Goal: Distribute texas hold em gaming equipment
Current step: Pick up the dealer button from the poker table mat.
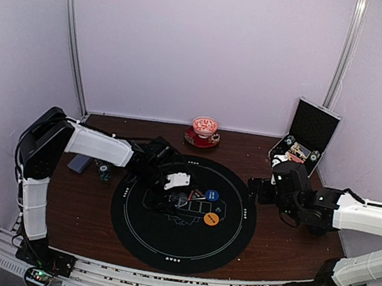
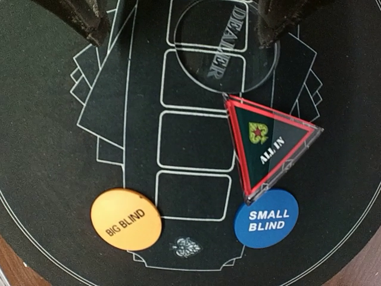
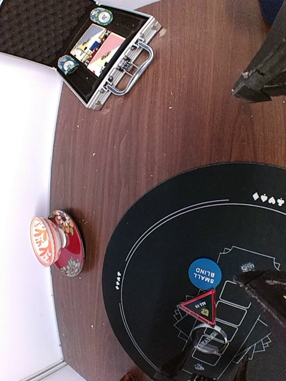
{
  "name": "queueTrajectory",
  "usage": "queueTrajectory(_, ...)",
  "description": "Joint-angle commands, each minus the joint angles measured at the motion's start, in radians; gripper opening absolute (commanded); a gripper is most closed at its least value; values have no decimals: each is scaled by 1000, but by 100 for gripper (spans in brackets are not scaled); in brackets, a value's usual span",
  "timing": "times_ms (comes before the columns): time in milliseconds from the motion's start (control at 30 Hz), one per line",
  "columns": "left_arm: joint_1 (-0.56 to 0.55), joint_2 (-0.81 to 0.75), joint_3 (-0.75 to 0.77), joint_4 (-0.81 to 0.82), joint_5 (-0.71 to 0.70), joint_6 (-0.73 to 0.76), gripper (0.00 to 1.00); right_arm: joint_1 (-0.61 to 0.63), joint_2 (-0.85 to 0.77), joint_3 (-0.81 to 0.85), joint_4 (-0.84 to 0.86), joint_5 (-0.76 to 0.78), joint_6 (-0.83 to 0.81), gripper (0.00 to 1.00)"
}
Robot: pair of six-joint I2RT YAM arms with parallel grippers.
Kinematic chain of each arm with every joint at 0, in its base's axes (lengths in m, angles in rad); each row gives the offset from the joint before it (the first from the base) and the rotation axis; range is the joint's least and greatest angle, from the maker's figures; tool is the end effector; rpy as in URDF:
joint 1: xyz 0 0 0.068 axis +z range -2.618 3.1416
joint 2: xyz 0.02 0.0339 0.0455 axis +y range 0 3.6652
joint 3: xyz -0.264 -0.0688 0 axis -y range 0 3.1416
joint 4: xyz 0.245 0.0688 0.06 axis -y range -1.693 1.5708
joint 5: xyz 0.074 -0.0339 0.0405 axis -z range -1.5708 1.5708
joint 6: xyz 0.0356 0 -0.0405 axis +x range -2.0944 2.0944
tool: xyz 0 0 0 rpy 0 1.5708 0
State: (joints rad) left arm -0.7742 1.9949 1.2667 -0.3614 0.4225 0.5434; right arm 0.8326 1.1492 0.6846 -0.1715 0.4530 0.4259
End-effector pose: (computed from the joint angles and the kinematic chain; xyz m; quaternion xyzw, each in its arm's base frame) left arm 0.2763 -0.2906 0.1415 0.6208 0.7203 -0.2291 0.2080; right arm 0.1752 0.1694 0.2353 -0.0766 0.8725 0.0963 0.4729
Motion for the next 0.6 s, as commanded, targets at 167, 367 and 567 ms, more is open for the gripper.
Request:
queueTrajectory(167,-7,45,53,19,-65,-33,87,-5,-20,-14,21,4,2,100)
queueTrajectory(367,-7,66,69,14,-92,-33,83,-5,-17,-14,22,-1,-1,100)
queueTrajectory(567,-7,84,69,10,-110,-27,89,-5,-16,-14,26,-5,-2,100)
